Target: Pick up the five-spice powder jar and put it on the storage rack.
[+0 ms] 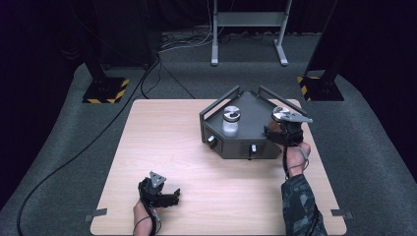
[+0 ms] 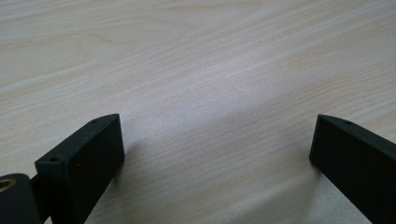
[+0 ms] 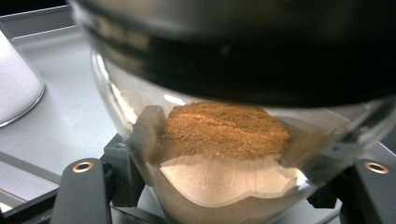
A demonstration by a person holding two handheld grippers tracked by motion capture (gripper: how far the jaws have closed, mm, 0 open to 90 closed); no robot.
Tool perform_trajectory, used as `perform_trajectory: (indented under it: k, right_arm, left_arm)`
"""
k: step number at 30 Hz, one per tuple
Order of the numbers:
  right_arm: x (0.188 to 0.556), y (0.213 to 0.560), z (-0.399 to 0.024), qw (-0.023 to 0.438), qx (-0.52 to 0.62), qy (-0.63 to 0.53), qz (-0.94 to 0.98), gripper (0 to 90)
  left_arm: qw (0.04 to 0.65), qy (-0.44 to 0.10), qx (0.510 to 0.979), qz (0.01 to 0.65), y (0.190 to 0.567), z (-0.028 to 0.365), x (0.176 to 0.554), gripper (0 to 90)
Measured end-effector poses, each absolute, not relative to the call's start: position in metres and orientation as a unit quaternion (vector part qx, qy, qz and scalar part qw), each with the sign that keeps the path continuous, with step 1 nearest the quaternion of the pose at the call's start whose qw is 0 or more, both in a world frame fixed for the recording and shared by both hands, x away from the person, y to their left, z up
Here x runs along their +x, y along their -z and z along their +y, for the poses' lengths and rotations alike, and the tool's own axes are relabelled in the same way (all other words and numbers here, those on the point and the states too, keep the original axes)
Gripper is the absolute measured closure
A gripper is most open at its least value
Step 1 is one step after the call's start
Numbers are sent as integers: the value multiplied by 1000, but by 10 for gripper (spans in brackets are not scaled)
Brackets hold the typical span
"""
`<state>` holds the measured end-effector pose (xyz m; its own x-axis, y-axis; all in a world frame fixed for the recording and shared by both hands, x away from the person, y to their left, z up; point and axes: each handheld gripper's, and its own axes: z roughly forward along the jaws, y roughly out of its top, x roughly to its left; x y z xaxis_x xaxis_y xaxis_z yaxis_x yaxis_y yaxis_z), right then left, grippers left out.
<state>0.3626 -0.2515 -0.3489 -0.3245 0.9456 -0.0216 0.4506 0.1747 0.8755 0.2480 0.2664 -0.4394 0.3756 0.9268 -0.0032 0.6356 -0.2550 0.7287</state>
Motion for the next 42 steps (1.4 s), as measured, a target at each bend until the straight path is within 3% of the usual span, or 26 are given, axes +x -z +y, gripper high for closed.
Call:
perform_trajectory:
  k: [16,23,28,35,42]
  right_arm:
    - [363,348,-249,304,498,-405,704,288]
    - [356,346,-250,304,500,-417,695,56]
    - [338,344,-247,321,499,-417,688,0]
    - [295,347,-247,343,475,-413,697,0]
    - [240,379,-252,342,477,-401,704,0]
  left_arm:
    - [330,-220,761,513,439,266,248,28]
    - [330,-220,761,513,439,266,248,28]
    - [330,-220,761,514,439,267,248,28]
    - [330,-220,761,514,439,266,248,27]
    - [330,-220,761,514,439,266,248,26]
